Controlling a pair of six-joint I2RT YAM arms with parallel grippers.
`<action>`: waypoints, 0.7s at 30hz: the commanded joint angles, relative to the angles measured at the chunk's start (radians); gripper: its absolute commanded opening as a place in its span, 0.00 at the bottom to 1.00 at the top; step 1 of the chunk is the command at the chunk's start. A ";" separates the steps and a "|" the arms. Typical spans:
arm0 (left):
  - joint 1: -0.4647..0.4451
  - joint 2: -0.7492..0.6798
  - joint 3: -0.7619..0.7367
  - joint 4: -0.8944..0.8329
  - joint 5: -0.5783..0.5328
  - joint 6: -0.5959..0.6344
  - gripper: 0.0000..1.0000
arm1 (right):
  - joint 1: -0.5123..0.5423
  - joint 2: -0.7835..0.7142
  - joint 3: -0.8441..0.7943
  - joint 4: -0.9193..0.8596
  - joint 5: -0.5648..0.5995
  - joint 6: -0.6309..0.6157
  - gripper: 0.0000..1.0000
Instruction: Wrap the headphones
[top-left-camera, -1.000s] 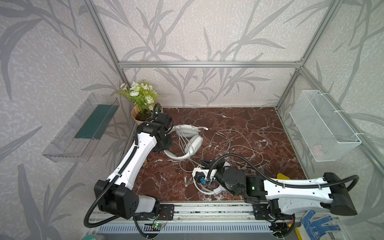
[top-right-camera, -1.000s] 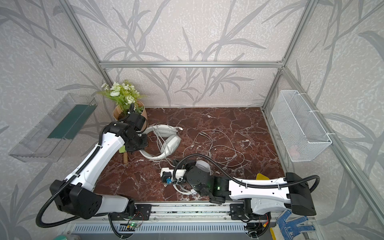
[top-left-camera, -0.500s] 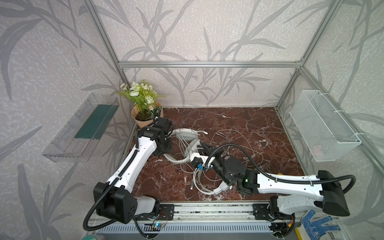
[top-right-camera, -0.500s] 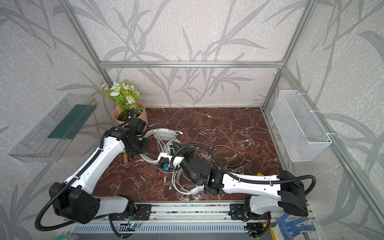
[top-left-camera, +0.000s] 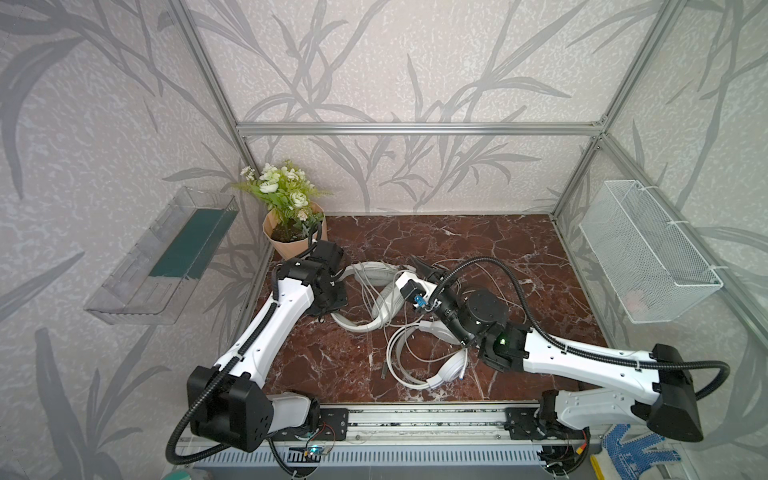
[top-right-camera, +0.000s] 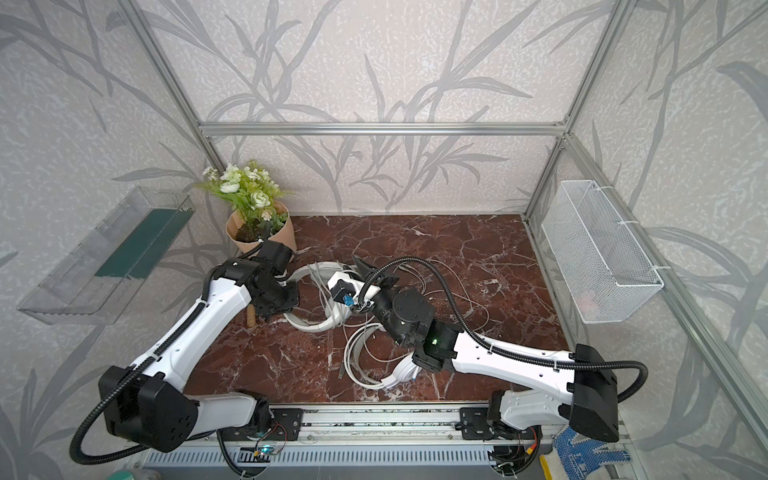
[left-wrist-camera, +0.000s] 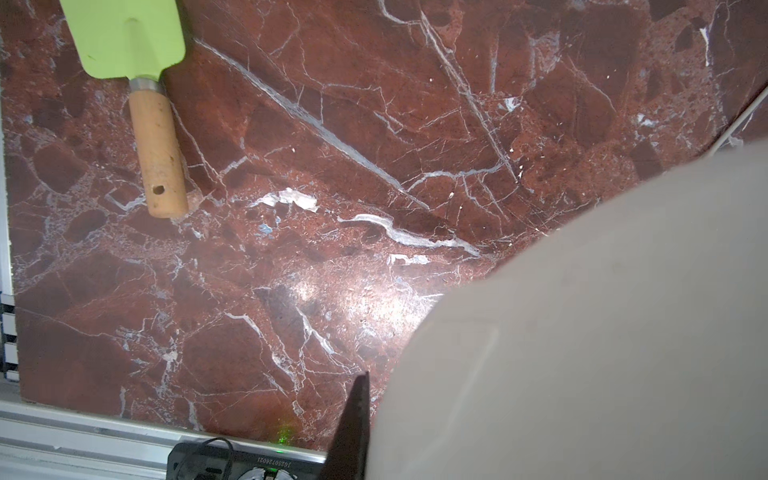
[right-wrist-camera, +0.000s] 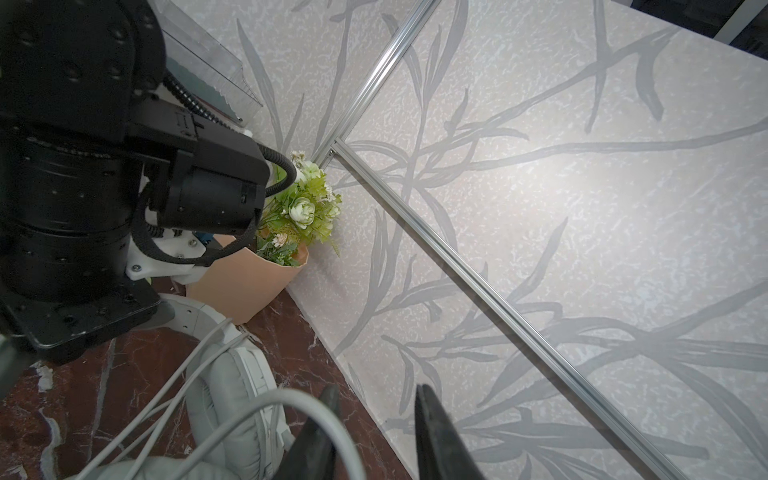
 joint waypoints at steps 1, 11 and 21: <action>-0.002 -0.036 -0.003 0.035 0.042 -0.001 0.00 | -0.015 -0.013 0.056 0.018 -0.031 0.025 0.33; -0.013 -0.061 -0.017 0.051 0.084 -0.004 0.00 | -0.070 0.022 0.133 -0.015 -0.073 0.018 0.33; -0.023 -0.073 -0.041 0.041 0.071 0.006 0.00 | -0.081 0.079 0.205 -0.006 -0.029 -0.125 0.35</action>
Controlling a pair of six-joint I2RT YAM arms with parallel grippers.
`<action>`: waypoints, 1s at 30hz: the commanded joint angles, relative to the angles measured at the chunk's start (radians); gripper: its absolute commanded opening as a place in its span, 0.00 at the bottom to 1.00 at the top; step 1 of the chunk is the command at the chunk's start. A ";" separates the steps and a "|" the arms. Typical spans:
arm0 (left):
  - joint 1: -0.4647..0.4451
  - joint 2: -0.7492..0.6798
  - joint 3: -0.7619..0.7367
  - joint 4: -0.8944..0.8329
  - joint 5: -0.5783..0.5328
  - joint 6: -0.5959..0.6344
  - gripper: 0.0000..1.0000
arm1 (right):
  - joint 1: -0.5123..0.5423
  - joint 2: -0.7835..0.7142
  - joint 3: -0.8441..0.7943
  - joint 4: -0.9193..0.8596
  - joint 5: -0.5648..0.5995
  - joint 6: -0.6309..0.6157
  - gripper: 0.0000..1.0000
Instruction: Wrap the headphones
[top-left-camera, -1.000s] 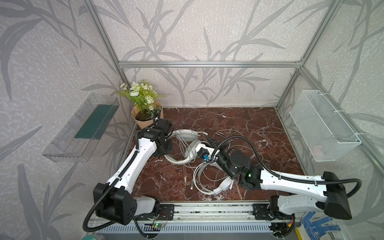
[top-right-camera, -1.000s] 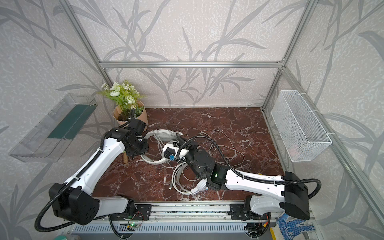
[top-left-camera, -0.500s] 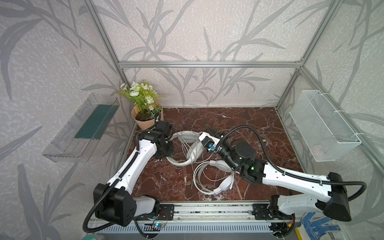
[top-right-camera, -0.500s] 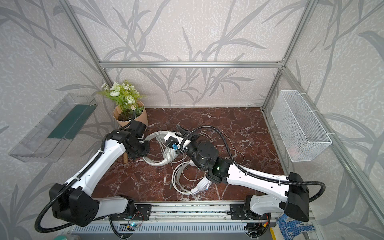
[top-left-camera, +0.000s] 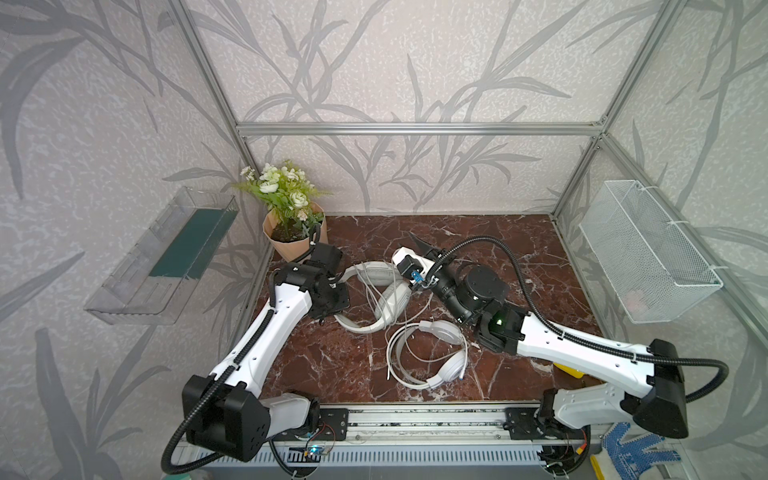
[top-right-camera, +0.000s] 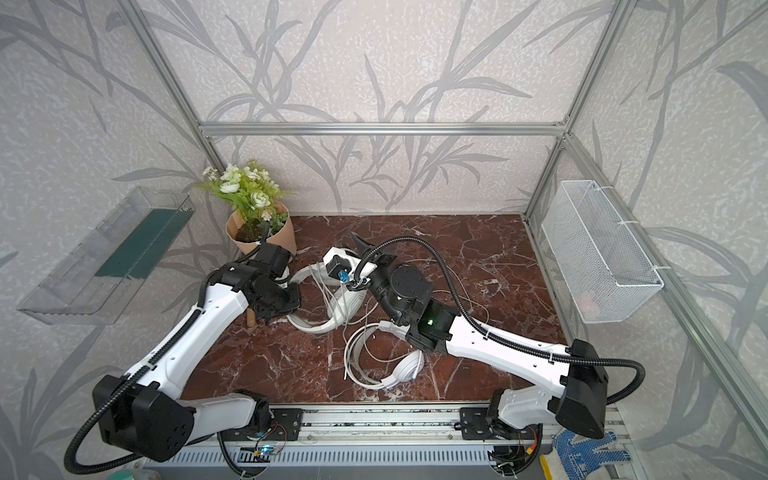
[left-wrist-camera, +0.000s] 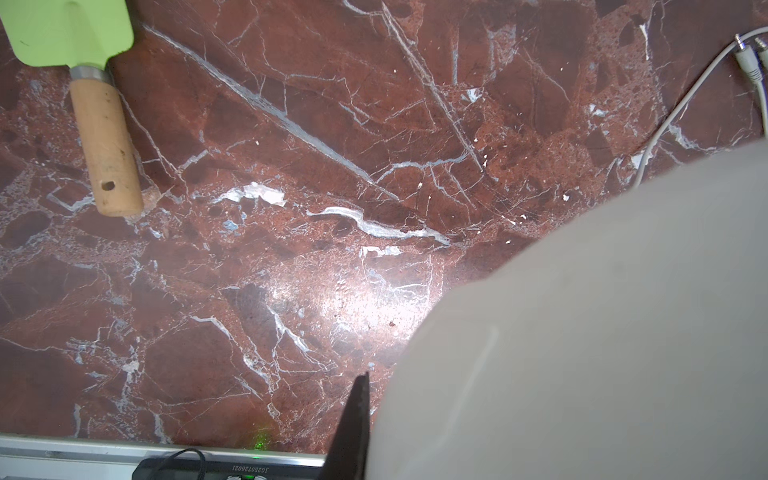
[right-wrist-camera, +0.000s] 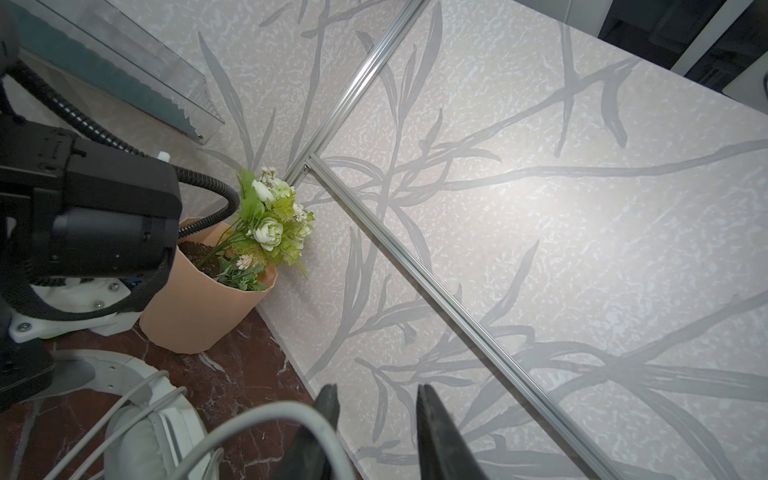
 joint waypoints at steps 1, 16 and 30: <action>-0.010 -0.032 -0.014 0.015 0.011 0.007 0.00 | -0.004 -0.001 0.049 0.035 0.026 -0.079 0.36; -0.021 -0.116 0.011 0.007 0.094 0.000 0.00 | -0.098 -0.029 0.092 -0.162 -0.140 -0.032 0.37; -0.025 -0.180 0.003 0.011 0.223 0.021 0.00 | -0.187 0.003 0.171 -0.308 -0.300 0.084 0.46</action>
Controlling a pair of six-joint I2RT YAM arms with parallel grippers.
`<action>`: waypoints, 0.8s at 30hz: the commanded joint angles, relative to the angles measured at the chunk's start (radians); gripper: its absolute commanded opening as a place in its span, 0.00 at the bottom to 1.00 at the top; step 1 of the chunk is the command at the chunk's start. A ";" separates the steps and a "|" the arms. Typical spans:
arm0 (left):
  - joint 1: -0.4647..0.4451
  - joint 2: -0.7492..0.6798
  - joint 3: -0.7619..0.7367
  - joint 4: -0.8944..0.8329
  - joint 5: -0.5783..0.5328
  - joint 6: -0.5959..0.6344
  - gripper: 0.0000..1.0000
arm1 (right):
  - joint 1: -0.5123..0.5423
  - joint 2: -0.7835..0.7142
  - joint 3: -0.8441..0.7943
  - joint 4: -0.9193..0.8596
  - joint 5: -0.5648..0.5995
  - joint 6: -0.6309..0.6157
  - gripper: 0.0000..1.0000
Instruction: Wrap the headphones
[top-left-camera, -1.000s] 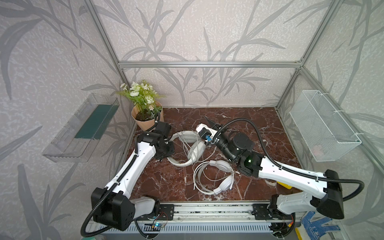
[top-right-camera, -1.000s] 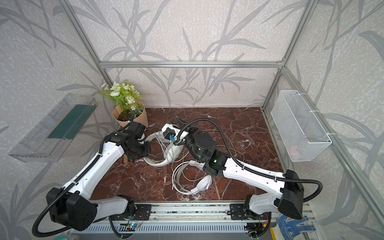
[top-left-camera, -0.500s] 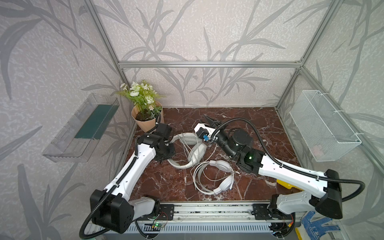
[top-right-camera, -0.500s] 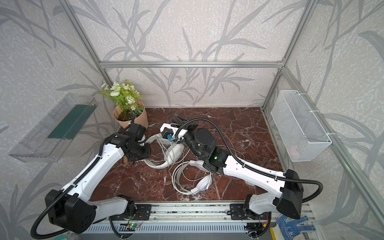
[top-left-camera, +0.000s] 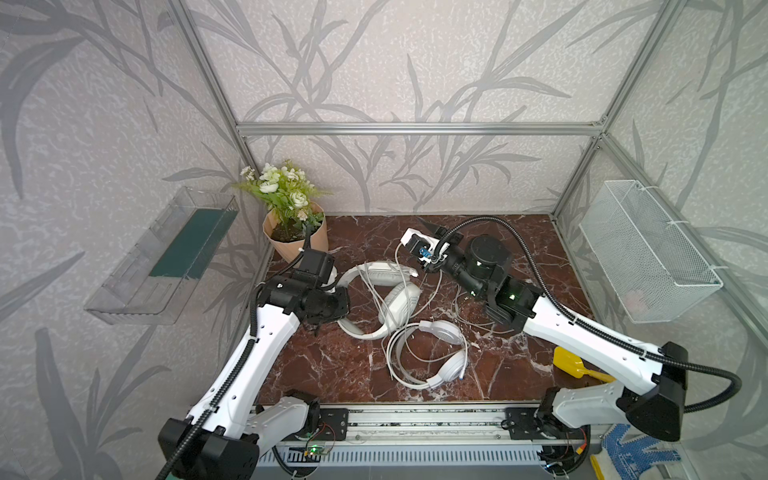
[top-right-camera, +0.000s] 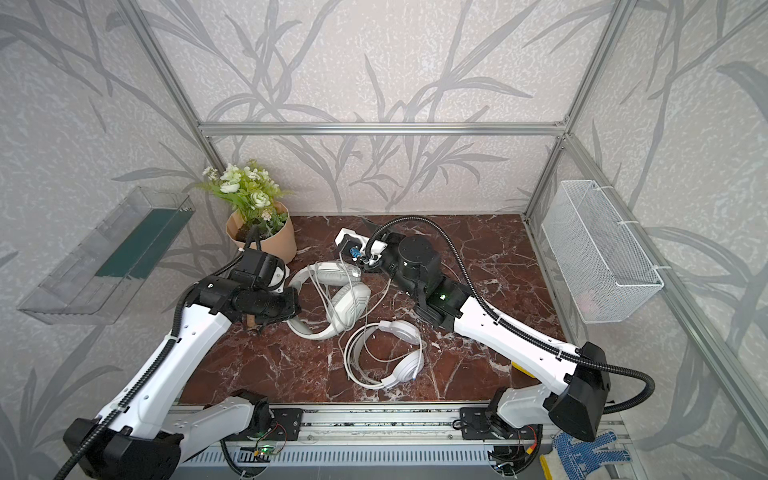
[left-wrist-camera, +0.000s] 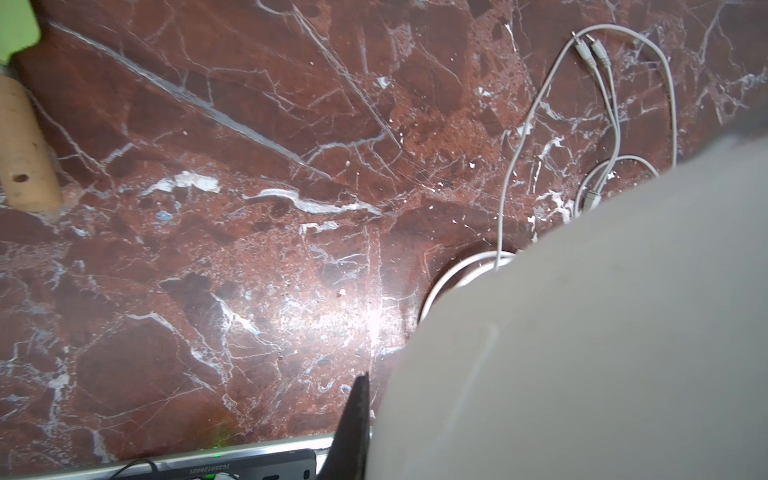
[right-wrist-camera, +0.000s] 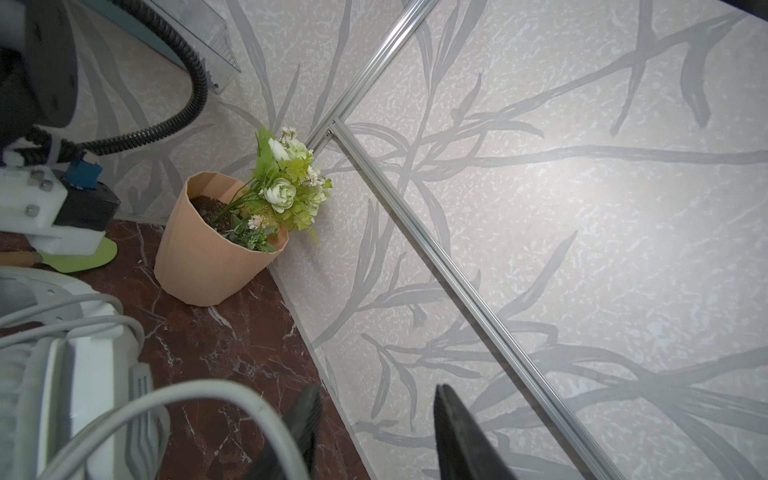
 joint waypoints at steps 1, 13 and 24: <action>-0.006 -0.018 0.006 0.025 0.070 0.011 0.00 | -0.007 0.002 0.046 -0.031 -0.075 0.035 0.47; -0.028 0.032 0.018 -0.005 -0.002 0.013 0.00 | -0.008 -0.035 0.037 -0.016 -0.226 0.040 0.46; -0.083 0.016 0.033 0.023 0.092 0.026 0.00 | -0.033 0.015 0.083 -0.044 -0.279 0.039 0.54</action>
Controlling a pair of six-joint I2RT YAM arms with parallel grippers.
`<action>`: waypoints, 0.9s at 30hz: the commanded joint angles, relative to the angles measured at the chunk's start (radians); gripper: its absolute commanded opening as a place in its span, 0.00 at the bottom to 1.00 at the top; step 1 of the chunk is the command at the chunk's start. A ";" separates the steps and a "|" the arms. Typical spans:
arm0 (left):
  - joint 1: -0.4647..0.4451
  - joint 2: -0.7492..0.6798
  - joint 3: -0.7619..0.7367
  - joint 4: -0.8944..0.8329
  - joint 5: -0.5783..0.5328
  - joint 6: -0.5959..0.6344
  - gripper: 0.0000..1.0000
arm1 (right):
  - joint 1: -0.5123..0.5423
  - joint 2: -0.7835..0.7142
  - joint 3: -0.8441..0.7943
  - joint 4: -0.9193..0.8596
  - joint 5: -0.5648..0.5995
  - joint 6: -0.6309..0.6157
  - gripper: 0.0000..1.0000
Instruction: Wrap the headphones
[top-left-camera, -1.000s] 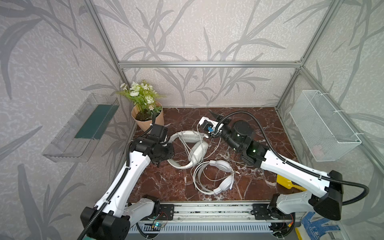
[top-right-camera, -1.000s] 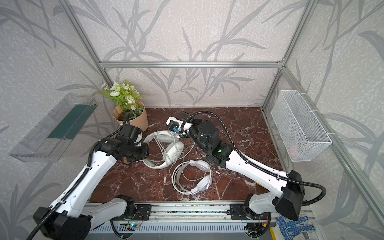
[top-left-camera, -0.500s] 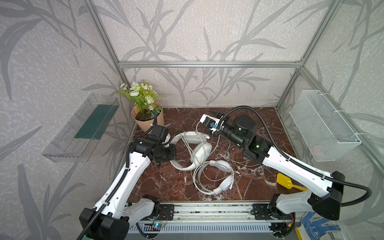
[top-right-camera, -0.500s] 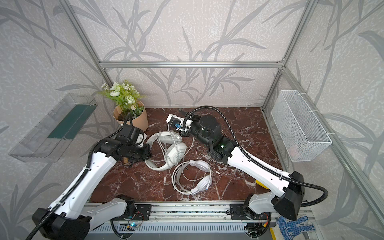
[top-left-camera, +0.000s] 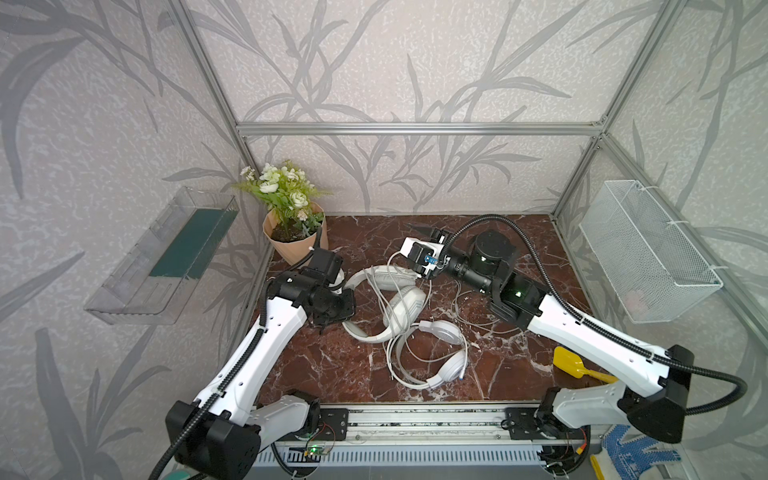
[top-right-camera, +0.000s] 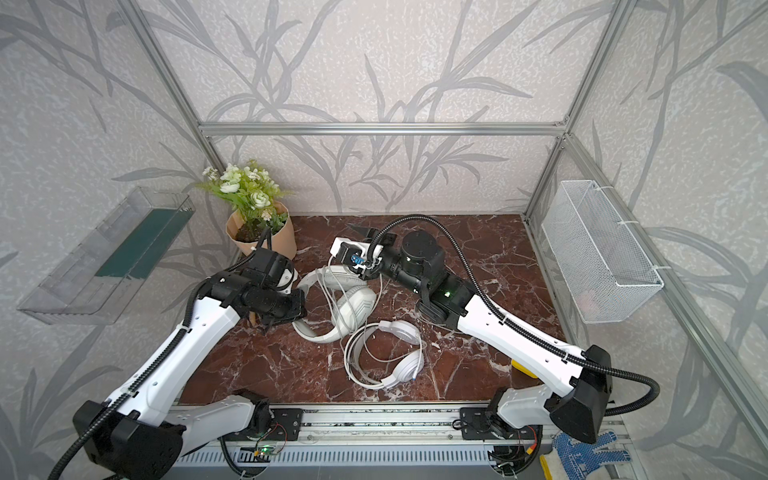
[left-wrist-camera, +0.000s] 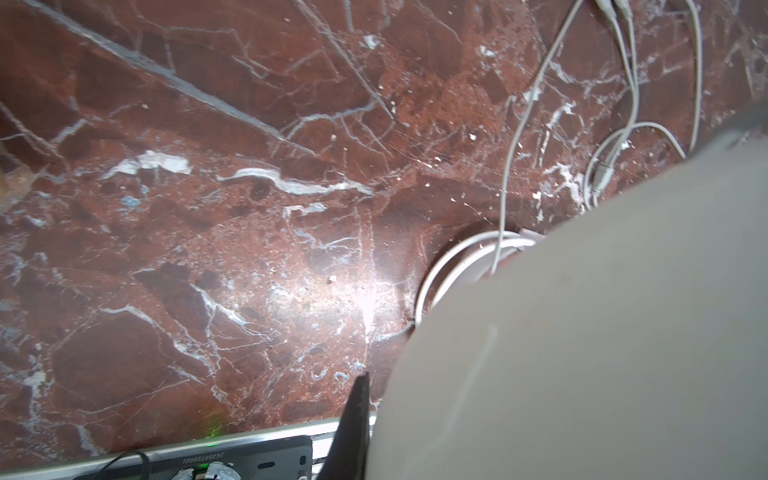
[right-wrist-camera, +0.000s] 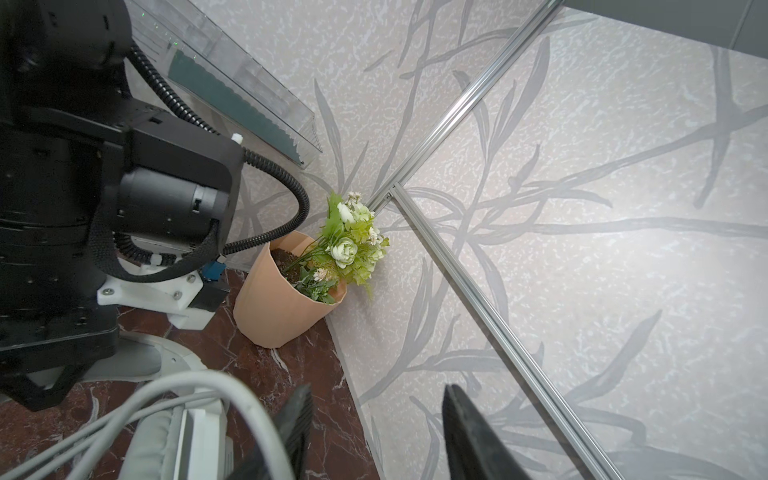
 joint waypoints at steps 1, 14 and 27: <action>-0.041 -0.038 0.035 0.033 0.075 0.021 0.00 | -0.035 0.030 0.056 0.000 -0.039 0.027 0.54; -0.101 -0.080 0.020 0.058 0.126 0.035 0.00 | -0.101 0.106 0.117 -0.053 -0.161 0.156 0.59; -0.104 -0.026 0.031 0.050 0.099 0.023 0.00 | -0.038 0.161 0.189 -0.072 -0.163 0.221 0.54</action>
